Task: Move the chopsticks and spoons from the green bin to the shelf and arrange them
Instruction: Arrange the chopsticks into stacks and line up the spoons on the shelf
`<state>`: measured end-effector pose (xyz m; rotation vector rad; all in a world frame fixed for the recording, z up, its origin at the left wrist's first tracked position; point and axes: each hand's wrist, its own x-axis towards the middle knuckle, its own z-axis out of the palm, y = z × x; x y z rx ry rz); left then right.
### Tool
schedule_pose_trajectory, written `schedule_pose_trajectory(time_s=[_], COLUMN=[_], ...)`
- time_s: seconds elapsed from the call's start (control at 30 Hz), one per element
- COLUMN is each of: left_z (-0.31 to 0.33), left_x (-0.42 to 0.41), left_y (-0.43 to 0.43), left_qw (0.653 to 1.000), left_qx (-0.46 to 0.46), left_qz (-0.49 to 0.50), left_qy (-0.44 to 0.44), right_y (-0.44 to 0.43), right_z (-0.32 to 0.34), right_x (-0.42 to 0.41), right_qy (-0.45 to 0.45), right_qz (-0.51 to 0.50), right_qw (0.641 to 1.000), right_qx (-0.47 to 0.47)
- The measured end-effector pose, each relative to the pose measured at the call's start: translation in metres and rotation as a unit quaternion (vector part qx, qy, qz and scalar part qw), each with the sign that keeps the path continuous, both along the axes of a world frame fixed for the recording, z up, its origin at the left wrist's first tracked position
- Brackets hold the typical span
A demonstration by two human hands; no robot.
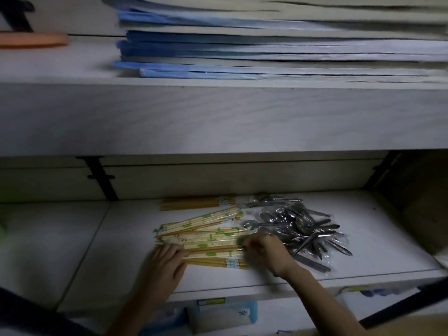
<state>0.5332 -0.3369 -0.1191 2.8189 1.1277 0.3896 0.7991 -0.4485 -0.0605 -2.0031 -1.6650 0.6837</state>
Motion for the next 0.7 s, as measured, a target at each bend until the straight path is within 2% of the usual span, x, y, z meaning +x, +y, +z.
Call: schedule_pose_trajectory(time_s=[0.17, 0.4, 0.47, 0.57, 0.63, 0.7], left_z=[0.006, 0.011, 0.015, 0.025, 0.031, 0.034], left_x=[0.000, 0.001, 0.001, 0.001, 0.007, 0.015], left_y=[-0.004, -0.006, -0.008, -0.016, -0.023, -0.030], left_qw=[0.999, 0.996, 0.991, 0.970, 0.941, 0.911], left_qx=[-0.011, -0.040, -0.045, -0.088, -0.159, -0.256], left_qz=[0.031, 0.068, 0.103, 0.153, 0.182, 0.184], left_qy=[-0.013, -0.036, -0.067, -0.166, -0.238, -0.265], right_y=[0.016, 0.022, 0.022, 0.018, 0.016, 0.017], right_z=[-0.008, 0.004, 0.004, 0.002, 0.002, 0.001], right_x=[-0.013, -0.026, -0.027, -0.026, -0.028, -0.033], right_qy=[-0.149, -0.271, -0.265, -0.182, -0.119, -0.070], right_qz=[0.076, 0.128, 0.124, 0.099, 0.080, 0.085], right_qw=[0.985, 0.952, 0.954, 0.977, 0.989, 0.994], right_qx=[-0.035, -0.057, -0.058, -0.052, -0.040, -0.026])
